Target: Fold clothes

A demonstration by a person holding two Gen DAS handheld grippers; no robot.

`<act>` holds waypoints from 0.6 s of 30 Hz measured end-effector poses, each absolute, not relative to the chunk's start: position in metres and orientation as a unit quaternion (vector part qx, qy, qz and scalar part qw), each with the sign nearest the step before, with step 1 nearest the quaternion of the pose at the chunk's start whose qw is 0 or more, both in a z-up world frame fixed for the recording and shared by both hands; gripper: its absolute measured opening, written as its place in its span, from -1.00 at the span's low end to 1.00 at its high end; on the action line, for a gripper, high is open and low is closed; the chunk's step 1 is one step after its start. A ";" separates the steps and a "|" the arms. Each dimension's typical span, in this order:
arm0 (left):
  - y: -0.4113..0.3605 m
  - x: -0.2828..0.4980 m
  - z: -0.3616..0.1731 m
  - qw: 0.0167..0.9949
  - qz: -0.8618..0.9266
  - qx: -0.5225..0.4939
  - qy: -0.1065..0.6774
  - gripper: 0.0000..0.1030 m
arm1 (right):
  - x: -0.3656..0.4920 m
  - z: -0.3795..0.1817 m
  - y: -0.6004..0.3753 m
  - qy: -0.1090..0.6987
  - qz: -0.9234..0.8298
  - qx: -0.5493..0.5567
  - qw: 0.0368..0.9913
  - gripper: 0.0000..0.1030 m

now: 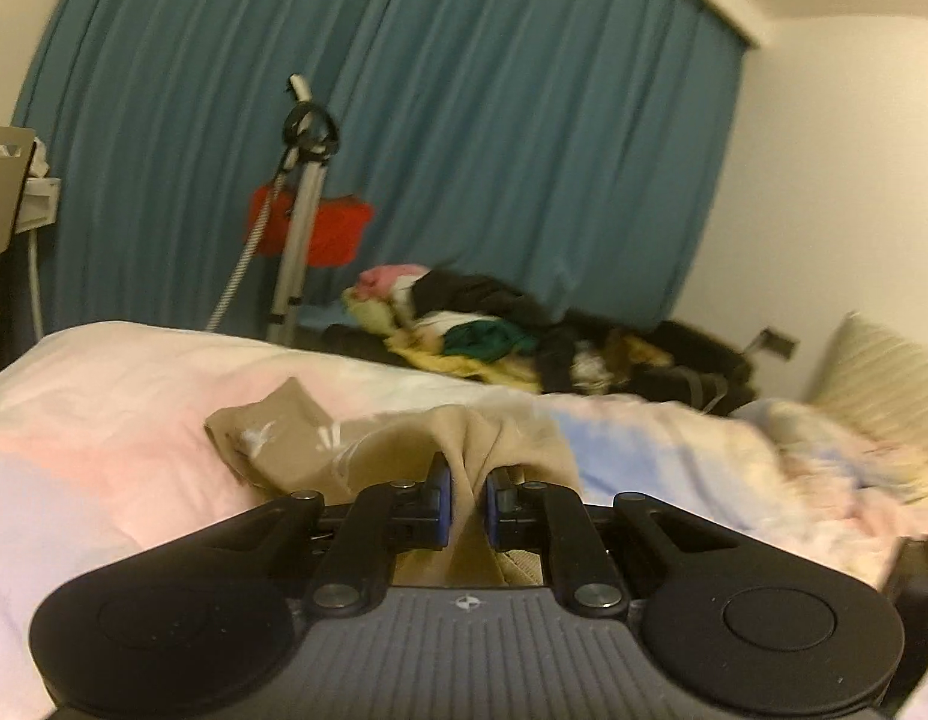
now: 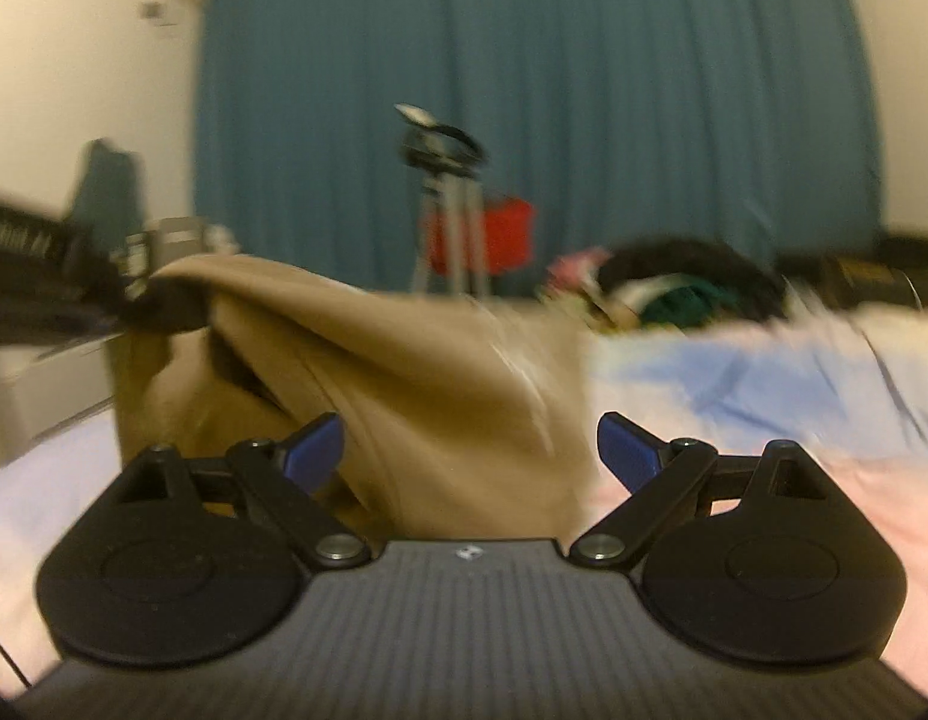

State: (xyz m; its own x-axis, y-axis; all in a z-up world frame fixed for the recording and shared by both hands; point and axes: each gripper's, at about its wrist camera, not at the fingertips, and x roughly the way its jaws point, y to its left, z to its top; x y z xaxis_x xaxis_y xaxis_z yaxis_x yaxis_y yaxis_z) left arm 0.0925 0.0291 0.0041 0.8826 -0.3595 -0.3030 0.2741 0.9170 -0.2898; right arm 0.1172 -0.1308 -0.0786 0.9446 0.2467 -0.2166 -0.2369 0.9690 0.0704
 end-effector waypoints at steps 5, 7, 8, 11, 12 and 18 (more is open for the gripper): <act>0.048 0.062 -0.001 0.956 -0.171 -0.152 0.184 -0.78 | 0.086 -0.074 -0.093 0.110 0.171 -0.035 0.979 0.80; 0.060 0.062 -0.008 0.951 -0.167 -0.175 0.194 -0.77 | 0.079 -0.078 -0.078 0.110 0.185 -0.073 0.974 0.80; 0.065 0.064 -0.011 0.949 -0.165 -0.185 0.197 -0.77 | 0.080 -0.081 -0.071 0.116 0.188 -0.092 0.971 0.80; 0.080 0.078 -0.018 0.944 -0.154 -0.205 0.206 -0.77 | 0.086 -0.093 -0.055 0.144 0.189 -0.143 0.961 0.80; 0.084 0.083 -0.020 0.943 -0.150 -0.209 0.209 -0.76 | 0.092 -0.099 -0.054 0.161 0.183 -0.148 0.959 0.80; 0.089 0.105 -0.036 0.941 -0.122 -0.207 0.239 -0.73 | 0.121 -0.098 -0.092 0.215 0.102 -0.072 0.969 0.80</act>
State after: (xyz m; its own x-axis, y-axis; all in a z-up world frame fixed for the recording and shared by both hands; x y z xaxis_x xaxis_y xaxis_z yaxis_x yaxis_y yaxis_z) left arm 0.1049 0.0885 -0.0361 0.8559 -0.3291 -0.3989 0.1309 0.8841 -0.4486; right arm 0.1208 -0.0920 -0.0984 0.8870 0.1663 -0.4308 -0.2281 0.9689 -0.0956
